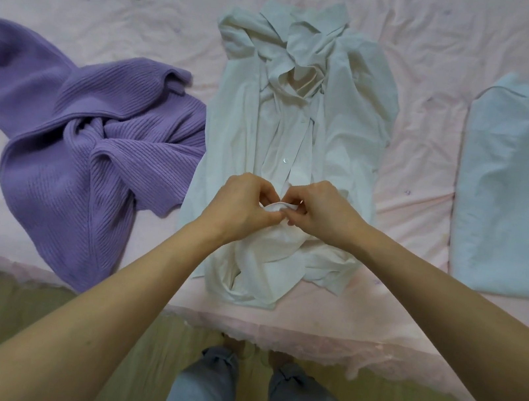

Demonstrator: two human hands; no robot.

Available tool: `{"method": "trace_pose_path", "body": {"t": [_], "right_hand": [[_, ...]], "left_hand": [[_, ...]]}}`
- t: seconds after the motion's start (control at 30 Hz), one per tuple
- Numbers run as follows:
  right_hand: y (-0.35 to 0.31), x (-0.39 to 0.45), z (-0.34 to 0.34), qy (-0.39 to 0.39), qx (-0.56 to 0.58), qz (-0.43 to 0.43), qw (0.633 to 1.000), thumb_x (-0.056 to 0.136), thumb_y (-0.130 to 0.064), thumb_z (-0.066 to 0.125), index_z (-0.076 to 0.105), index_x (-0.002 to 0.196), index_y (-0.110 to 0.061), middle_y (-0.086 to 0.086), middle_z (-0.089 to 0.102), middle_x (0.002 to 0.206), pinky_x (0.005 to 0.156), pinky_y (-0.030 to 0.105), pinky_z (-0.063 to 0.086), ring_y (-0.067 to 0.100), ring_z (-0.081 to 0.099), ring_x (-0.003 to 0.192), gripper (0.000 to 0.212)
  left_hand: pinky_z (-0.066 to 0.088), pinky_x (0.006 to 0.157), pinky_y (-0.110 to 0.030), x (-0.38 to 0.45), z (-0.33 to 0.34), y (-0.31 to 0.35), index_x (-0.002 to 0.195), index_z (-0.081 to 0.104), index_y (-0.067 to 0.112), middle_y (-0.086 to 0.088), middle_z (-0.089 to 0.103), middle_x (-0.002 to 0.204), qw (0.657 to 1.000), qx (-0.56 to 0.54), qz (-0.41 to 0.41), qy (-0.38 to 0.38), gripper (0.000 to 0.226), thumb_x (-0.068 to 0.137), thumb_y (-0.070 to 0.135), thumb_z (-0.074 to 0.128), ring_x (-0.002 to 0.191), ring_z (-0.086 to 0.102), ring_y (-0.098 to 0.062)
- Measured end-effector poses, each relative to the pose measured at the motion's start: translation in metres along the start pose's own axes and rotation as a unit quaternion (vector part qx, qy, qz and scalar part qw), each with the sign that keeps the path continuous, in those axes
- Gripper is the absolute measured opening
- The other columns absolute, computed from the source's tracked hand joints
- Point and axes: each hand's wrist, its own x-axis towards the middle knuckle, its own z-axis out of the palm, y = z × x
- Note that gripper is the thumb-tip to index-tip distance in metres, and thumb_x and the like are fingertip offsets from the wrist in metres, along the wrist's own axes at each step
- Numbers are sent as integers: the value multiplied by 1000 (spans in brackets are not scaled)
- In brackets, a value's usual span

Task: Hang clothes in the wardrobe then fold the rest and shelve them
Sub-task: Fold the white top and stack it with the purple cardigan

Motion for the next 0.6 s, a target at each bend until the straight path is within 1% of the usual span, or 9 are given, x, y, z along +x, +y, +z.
{"method": "trace_pose_path", "body": {"t": [0.1, 0.17, 0.2, 0.23, 0.3, 0.33, 0.4, 0.47, 0.6], "right_hand": [[-1, -2, -2, 5, 50, 5, 999, 92, -27, 63, 73, 91, -10, 1, 72, 75, 72, 31, 51, 16, 67, 74, 20], [1, -4, -4, 14, 71, 6, 997, 90, -22, 65, 75, 90, -8, 3, 72, 79, 71, 32, 51, 18, 66, 77, 16], [3, -4, -4, 17, 66, 1, 998, 89, -19, 66, 75, 92, -8, 4, 72, 82, 73, 34, 50, 19, 66, 79, 15], [4, -4, -3, 22, 53, -11, 998, 89, -17, 65, 75, 94, -7, 5, 72, 85, 76, 35, 50, 20, 65, 81, 14], [5, -9, 0, 66, 21, -63, 996, 90, -16, 64, 75, 97, -8, 5, 72, 88, 74, 37, 53, 19, 66, 79, 15], [5, -11, 2, 101, 0, -99, 990, 90, -16, 63, 75, 96, -8, 3, 72, 86, 69, 36, 54, 18, 66, 75, 16], [5, -18, 4, 152, -50, -160, 974, 91, -19, 55, 73, 90, -8, 2, 70, 81, 55, 31, 53, 17, 66, 66, 22], [5, -23, 7, 160, -93, -201, 962, 92, -19, 49, 71, 86, -8, 1, 67, 77, 45, 30, 48, 18, 63, 59, 25], [5, -27, 9, 164, -104, -225, 955, 91, -15, 50, 68, 81, -8, -1, 64, 70, 42, 24, 41, 16, 59, 53, 22]], "left_hand": [[43, 61, -11, 2, 1, -5, 83, 77, 19, 5, 71, 75, 998, -50, -24, 16, 10, 81, 28, 74, 71, 62, -2], [42, 62, -8, 2, 2, -9, 85, 77, 18, 5, 72, 75, 994, -96, -50, -3, 8, 83, 24, 73, 71, 63, 0], [45, 66, -11, 2, 3, -11, 86, 77, 16, 2, 73, 77, 989, -132, -70, -14, 10, 84, 24, 71, 74, 64, -3], [47, 72, -18, 4, 3, -15, 86, 77, 12, -2, 73, 82, 980, -176, -93, -25, 17, 85, 27, 70, 78, 64, -7], [49, 81, -31, 5, 3, -20, 92, 73, 1, -11, 69, 87, 952, -263, -147, -52, 36, 86, 36, 68, 82, 60, -18], [51, 85, -33, 6, 1, -22, 96, 72, -2, -12, 66, 87, 935, -300, -177, -65, 40, 86, 37, 70, 81, 58, -18], [53, 83, -25, 7, -2, -25, 96, 74, 0, -6, 67, 83, 907, -348, -222, -77, 28, 84, 25, 74, 76, 59, -12], [54, 76, -19, 7, -4, -26, 94, 74, 2, -4, 70, 82, 897, -372, -228, -77, 17, 81, 12, 76, 72, 61, -9], [56, 76, -18, 7, -5, -22, 103, 71, -1, -10, 72, 93, 893, -394, -209, -60, 20, 85, 9, 71, 77, 66, -11]]}}
